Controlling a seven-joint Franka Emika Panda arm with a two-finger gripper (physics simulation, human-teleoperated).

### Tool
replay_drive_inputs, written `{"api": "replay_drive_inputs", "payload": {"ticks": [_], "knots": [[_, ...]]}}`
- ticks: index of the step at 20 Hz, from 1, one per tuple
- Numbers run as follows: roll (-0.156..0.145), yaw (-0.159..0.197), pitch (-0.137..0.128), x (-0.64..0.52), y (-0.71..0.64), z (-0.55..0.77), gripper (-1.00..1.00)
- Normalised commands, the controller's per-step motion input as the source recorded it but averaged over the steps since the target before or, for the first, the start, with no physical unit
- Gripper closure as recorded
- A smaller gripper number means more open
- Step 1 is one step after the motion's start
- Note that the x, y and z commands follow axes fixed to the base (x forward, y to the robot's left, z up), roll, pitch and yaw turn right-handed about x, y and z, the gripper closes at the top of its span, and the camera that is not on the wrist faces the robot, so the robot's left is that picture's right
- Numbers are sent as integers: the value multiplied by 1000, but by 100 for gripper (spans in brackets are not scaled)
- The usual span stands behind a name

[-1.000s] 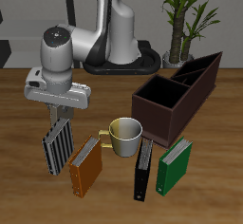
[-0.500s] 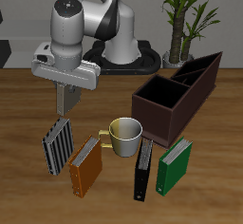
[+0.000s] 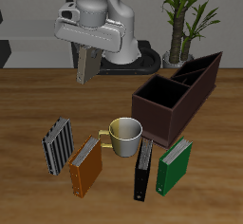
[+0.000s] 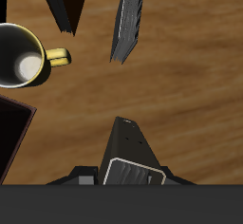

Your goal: Place the yellow book into the left desk caddy's back compartment

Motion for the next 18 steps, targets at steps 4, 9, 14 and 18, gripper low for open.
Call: {"api": "replay_drive_inputs", "payload": {"ticks": [4, 9, 14, 18], "knots": [[4, -15, -62, -342, 438, 468, 100], [-49, -27, -42, -242, 292, 280, 100], [-23, -35, -9, -274, 230, 202, 100], [-18, -39, 6, -260, 226, 119, 100]]}}
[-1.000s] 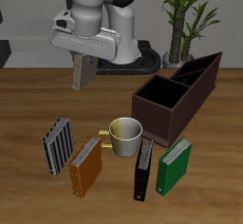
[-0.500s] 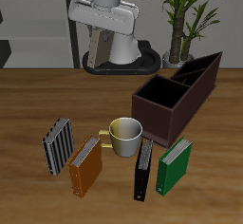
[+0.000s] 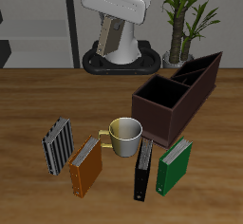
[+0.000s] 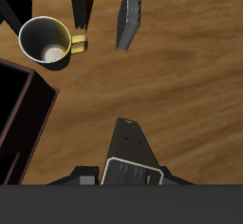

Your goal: Place the yellow book into the left desk caddy's back compartment

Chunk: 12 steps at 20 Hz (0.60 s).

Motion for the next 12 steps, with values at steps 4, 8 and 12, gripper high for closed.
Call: {"api": "replay_drive_inputs", "payload": {"ticks": [4, 8, 12], "knots": [[34, 2, -8, -251, 241, -5, 100], [47, 27, 17, -150, 266, -111, 100], [52, 46, -6, -231, 529, -152, 100]]}}
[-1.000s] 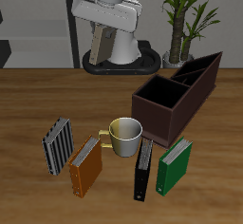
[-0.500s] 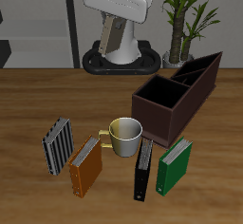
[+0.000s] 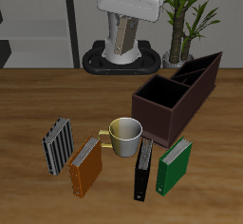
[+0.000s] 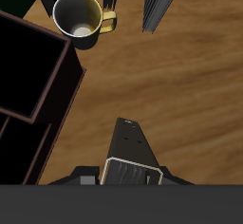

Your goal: Place the yellow book into the left desk caddy's back compartment

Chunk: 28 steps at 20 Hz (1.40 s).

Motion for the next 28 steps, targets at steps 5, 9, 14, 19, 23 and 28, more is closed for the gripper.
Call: {"api": "replay_drive_inputs", "payload": {"ticks": [5, 9, 14, 19, 23, 28], "knots": [[50, 27, 51, -80, 498, -226, 100], [99, -1, -1, -143, 569, -7, 100], [-10, -53, -25, 65, 255, 134, 100], [-39, -86, -4, 193, 167, 87, 100], [32, -38, 12, 198, 459, 44, 100], [21, -37, -6, 179, 361, 97, 100]]}}
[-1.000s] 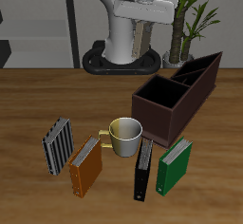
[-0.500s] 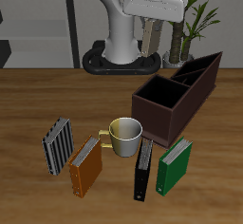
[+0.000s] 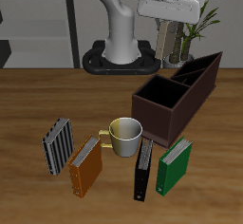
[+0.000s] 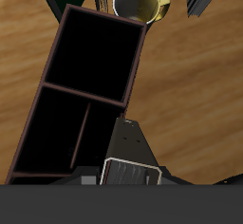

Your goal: Place the yellow book into the left desk caddy's back compartment

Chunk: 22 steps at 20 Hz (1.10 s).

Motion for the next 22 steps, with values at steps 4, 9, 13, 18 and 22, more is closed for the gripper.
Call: {"api": "replay_drive_inputs", "payload": {"ticks": [4, 9, 13, 18, 22], "knots": [[38, 4, 1, 134, 258, 29, 100], [14, -19, -3, 241, 247, 61, 100], [-9, -27, 5, 252, 108, -1, 100], [-5, -32, 40, 217, 92, -111, 100], [31, -20, 40, 108, 169, -143, 100]]}}
